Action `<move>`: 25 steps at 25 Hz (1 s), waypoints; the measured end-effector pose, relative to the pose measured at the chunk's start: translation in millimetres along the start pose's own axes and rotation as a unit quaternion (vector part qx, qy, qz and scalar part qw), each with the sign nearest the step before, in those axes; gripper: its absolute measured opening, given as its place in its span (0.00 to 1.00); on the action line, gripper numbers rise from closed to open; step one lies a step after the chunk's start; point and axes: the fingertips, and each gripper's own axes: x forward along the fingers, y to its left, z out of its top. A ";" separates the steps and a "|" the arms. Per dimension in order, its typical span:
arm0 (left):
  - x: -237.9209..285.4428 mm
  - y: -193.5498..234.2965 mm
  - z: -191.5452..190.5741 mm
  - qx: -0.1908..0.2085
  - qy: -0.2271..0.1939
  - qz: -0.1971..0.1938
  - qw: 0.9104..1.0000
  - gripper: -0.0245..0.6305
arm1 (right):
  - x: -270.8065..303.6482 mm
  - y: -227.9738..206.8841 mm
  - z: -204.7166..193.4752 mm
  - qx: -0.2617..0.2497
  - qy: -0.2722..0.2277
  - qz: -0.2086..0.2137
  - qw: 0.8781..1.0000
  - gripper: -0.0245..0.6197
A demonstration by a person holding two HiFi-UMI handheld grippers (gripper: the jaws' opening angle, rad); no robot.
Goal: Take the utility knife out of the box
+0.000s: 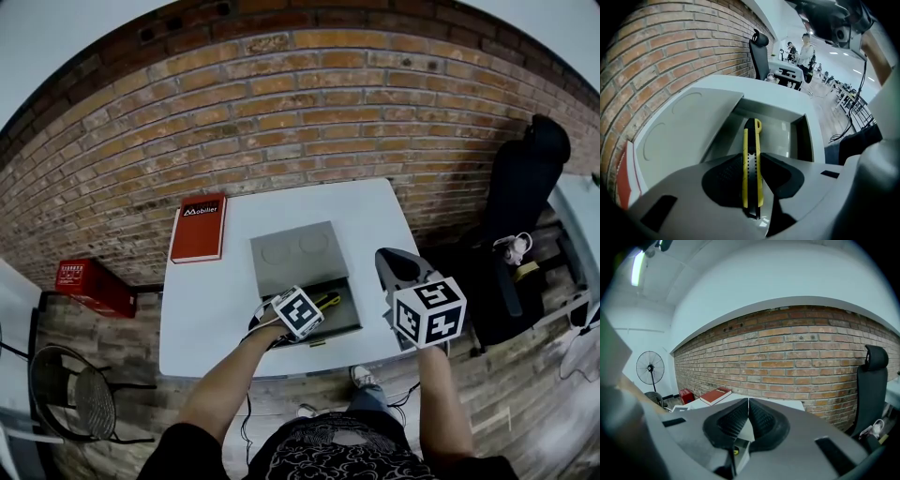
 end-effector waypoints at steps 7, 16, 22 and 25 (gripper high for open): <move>-4.2 -2.8 2.1 0.007 -0.012 0.014 1.000 0.23 | 0.5 1.7 1.7 -0.001 -0.001 0.002 1.000 0.07; -24.5 -2.4 11.7 0.004 -0.052 0.039 0.998 0.23 | 4.5 2.7 1.0 0.001 -0.001 0.008 1.000 0.07; -54.3 9.0 31.1 -0.012 -0.104 0.070 0.992 0.23 | 10.9 6.6 7.5 -0.002 -0.006 0.019 1.000 0.07; -69.6 17.2 40.4 -0.024 -0.132 0.087 0.987 0.23 | 14.0 9.6 9.3 -0.002 -0.007 0.023 1.000 0.07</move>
